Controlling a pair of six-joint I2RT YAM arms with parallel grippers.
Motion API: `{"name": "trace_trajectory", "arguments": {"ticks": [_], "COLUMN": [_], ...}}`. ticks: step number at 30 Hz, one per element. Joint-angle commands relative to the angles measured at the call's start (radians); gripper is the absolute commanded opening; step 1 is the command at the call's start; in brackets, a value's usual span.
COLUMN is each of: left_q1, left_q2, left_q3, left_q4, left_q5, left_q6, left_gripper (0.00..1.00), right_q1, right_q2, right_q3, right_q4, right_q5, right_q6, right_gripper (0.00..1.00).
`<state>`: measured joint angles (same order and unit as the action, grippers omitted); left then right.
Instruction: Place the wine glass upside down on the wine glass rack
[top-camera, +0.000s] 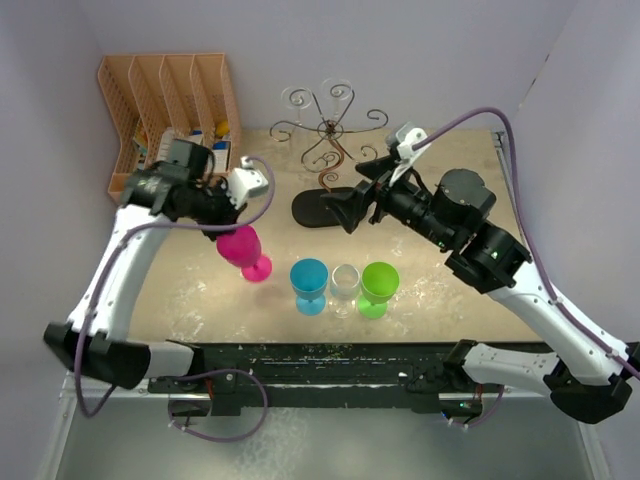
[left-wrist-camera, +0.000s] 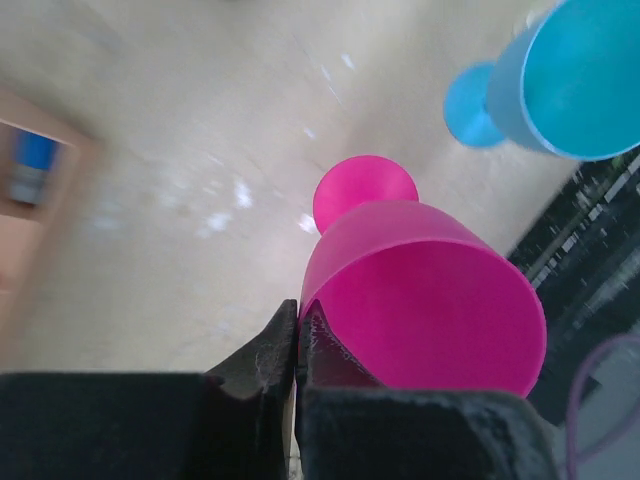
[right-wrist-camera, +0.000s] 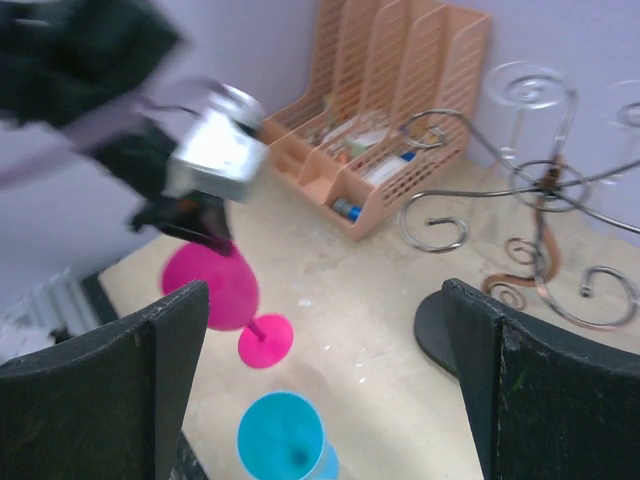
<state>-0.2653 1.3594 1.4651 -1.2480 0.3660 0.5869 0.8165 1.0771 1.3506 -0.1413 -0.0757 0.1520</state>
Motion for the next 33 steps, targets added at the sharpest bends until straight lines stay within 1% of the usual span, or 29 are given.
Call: {"name": "trace_trajectory", "arguments": {"ticks": [1, 4, 6, 8, 9, 11, 13, 14, 15, 16, 17, 18, 19, 20, 21, 23, 24, 26, 28, 29, 32, 33], "left_q1": [-0.005, -0.006, -0.005, -0.005, -0.005, -0.006, -0.006, -0.005, -0.005, -0.005, -0.005, -0.005, -0.006, -0.005, -0.005, -0.023, -0.042, -0.093, -0.123, -0.135, -0.188, -0.211], "left_q2": [-0.199, -0.233, -0.253, -0.301, -0.320, -0.321, -0.309, -0.313, -0.327, -0.357, -0.396, -0.432, -0.451, -0.451, -0.432, -0.387, -0.366, -0.337, -0.324, -0.327, -0.332, -0.334], "left_q3": [0.246, 0.344, 0.380, 0.380, 0.368, 0.394, 0.429, 0.417, 0.378, 0.308, 0.214, 0.089, -0.003, -0.052, -0.078, -0.126, -0.141, -0.172, -0.230, -0.263, -0.357, -0.378], "left_q4": [-0.067, -0.002, 0.094, 0.256, 0.355, 0.493, 0.614, 0.691, 0.794, 0.917, 1.071, 1.259, 1.498, 1.614, 1.697, 1.896, 1.952, 2.028, 2.119, 2.148, 2.215, 2.215], "left_q5": [-0.011, -0.082, -0.100, -0.082, -0.068, -0.002, 0.060, 0.096, 0.131, 0.186, 0.280, 0.349, 0.420, 0.473, 0.503, 0.467, 0.437, 0.371, 0.346, 0.352, 0.374, 0.372], "left_q6": [0.100, 0.130, 0.159, 0.190, 0.213, 0.239, 0.253, 0.268, 0.278, 0.293, 0.317, 0.326, 0.334, 0.340, 0.343, 0.342, 0.378, 0.499, 0.578, 0.611, 0.713, 0.744], "left_gripper": [0.00, 0.00, 0.00, 0.00, 0.00, 0.00, 0.00, 0.00, 0.00, 0.00, 0.00, 0.00, 0.00, 0.00, 0.00, 0.00, 0.00, 0.00, 0.00, 0.00, 0.00, 0.00], "right_q1": [-0.021, -0.087, -0.145, -0.235, -0.282, -0.360, -0.394, -0.398, -0.401, -0.401, -0.401, -0.401, -0.401, -0.401, -0.402, -0.401, -0.401, -0.401, -0.401, -0.401, -0.401, -0.401], "right_q2": [-0.050, -0.082, -0.087, -0.064, -0.043, -0.007, 0.013, 0.017, 0.019, 0.020, 0.018, 0.015, 0.011, 0.004, -0.002, -0.010, -0.012, -0.001, 0.024, 0.038, 0.096, 0.118], "right_q3": [-0.001, -0.041, -0.056, -0.050, -0.045, -0.050, -0.068, -0.073, -0.075, -0.076, -0.077, -0.080, -0.087, -0.101, -0.121, -0.157, -0.170, -0.182, -0.191, -0.199, -0.198, -0.179], "right_q4": [0.133, 0.211, 0.248, 0.266, 0.279, 0.347, 0.451, 0.493, 0.535, 0.569, 0.603, 0.639, 0.671, 0.717, 0.773, 0.857, 0.895, 0.940, 0.997, 1.039, 1.235, 1.259], "right_q5": [0.277, 0.322, 0.315, 0.219, 0.145, -0.001, -0.112, -0.144, -0.175, -0.197, -0.218, -0.226, -0.227, -0.229, -0.233, -0.230, -0.234, -0.242, -0.256, -0.263, -0.275, -0.288], "right_q6": [0.099, 0.195, 0.276, 0.365, 0.414, 0.512, 0.591, 0.617, 0.638, 0.647, 0.652, 0.652, 0.652, 0.664, 0.677, 0.705, 0.720, 0.744, 0.774, 0.797, 0.851, 0.859], "right_gripper": [1.00, 1.00, 1.00, 1.00, 1.00, 1.00, 1.00, 1.00, 1.00, 1.00, 1.00, 0.99, 0.99, 0.99, 0.98, 0.98, 0.98, 0.98, 0.97, 0.95, 0.81, 0.78]}}
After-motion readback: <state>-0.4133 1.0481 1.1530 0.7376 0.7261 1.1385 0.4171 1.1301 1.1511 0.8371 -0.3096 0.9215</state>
